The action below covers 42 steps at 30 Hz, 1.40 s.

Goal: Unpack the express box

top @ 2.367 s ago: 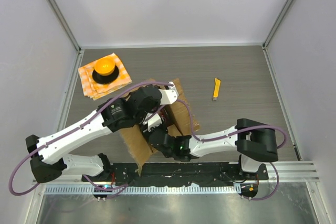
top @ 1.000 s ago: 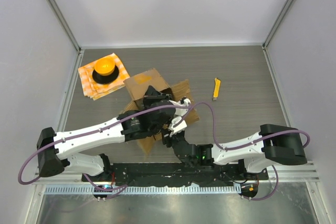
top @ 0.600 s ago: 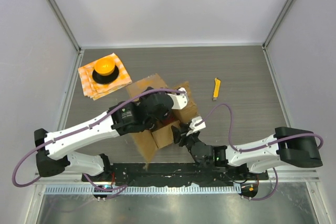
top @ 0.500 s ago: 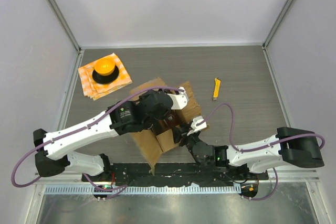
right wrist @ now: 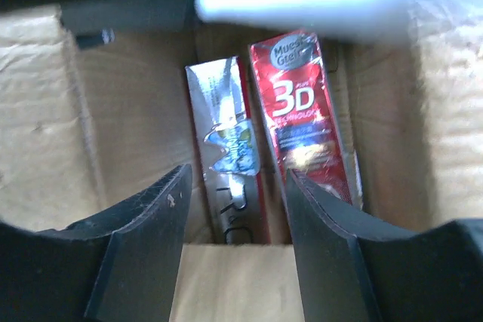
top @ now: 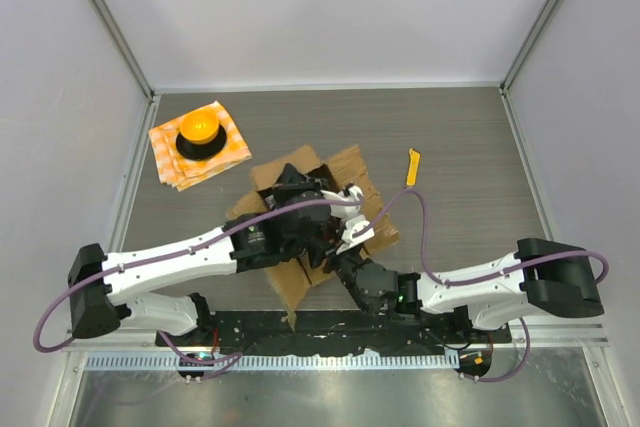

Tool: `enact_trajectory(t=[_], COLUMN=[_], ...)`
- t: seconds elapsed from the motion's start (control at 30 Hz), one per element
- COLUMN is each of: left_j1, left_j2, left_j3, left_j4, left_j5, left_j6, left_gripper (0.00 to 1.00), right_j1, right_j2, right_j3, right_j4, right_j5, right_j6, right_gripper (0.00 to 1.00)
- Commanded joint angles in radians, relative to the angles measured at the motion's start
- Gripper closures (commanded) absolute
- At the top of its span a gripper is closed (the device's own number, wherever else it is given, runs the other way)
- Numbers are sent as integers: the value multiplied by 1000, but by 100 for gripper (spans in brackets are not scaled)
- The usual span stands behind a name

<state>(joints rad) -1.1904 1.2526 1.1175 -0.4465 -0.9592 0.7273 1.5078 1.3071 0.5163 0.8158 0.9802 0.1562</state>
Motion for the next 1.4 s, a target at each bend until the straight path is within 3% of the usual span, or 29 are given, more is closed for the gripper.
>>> enact_trajectory(t=[0.0, 0.07, 0.2, 0.33, 0.5, 0.63, 0.9, 1.0, 1.07, 1.1, 1.2, 1.37], left_j1=[29, 41, 54, 66, 55, 46, 5, -18, -37, -41, -44, -44], left_j2=[-24, -16, -19, -2, -25, -42, -33, -16, -2, 2, 36, 45], left_j3=[-204, -202, -105, -78, -117, -150, -236, -164, -110, -29, 88, 171], left_j4=[912, 988, 907, 991, 869, 569, 485, 294, 168, 3, -244, -353], left_j5=[-132, -116, -95, -67, -99, -138, -165, -151, -113, -52, 125, 240], left_j6=[731, 805, 785, 853, 755, 507, 376, 203, 82, -56, -245, -304], left_gripper=[100, 100, 100, 100, 100, 100, 100, 100, 100, 100, 100, 92], right_j1=[-119, -156, -205, -230, -244, -244, -245, -245, -245, -245, -244, -232], right_j2=[-44, -63, -92, -118, -120, -120, -146, -152, -160, -163, -177, -157], right_j3=[-18, -64, -125, -183, -202, -202, -246, -265, -271, -278, -294, -282], right_j4=[66, 63, 66, 59, 46, 62, 74, 72, 68, 66, 59, 60], right_j5=[-75, -98, -114, -107, -120, -133, -120, -114, -118, -123, -130, -160], right_j6=[63, 106, 178, 241, 266, 263, 298, 312, 321, 322, 335, 307], right_gripper=[41, 41, 42, 42, 42, 41, 41, 41, 41, 41, 41, 40])
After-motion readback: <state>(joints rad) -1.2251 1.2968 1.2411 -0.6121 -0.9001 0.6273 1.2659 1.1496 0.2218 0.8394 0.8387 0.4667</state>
